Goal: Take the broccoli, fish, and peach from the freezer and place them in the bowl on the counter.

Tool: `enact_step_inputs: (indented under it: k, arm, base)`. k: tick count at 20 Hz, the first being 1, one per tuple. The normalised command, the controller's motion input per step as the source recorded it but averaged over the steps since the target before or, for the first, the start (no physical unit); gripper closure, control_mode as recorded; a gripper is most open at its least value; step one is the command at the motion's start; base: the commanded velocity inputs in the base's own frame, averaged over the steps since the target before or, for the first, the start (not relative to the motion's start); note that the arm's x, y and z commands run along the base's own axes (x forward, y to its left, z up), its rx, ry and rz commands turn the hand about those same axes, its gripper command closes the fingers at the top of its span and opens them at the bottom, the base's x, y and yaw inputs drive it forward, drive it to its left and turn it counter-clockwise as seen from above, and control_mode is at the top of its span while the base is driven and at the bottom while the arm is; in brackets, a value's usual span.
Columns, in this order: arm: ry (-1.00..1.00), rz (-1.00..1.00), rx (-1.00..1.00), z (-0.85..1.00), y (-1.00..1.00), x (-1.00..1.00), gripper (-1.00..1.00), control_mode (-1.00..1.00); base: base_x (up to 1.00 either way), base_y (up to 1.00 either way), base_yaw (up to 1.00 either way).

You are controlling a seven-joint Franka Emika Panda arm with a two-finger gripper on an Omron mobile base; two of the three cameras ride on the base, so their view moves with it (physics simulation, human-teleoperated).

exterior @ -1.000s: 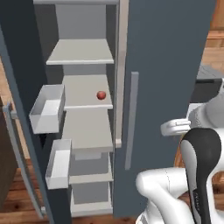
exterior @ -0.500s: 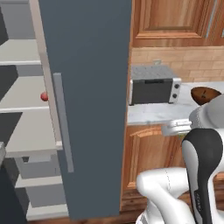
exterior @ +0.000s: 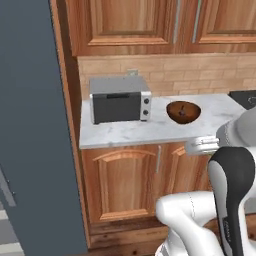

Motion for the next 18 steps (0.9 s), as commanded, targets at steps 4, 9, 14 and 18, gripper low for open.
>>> enact_step_inputs:
  k: [4, 9, 14, 18]
  arm:
    - [0.00, 0.00, 0.00, 0.00, 0.00, 0.00, 1.00, 1.00]
    - [0.00, 0.00, 0.00, 0.00, 0.00, 0.00, 1.00, 1.00]
    - [0.00, 0.00, 0.00, 0.00, 0.00, 0.00, 1.00, 1.00]
    - [0.00, 0.00, 0.00, 0.00, 0.00, 0.00, 1.00, 1.00]
  base:
    - [0.57, -1.00, -0.14]
    - [0.64, -0.99, -0.15]
    - [0.79, -0.65, -0.10]
    - [0.77, -0.07, 0.00]
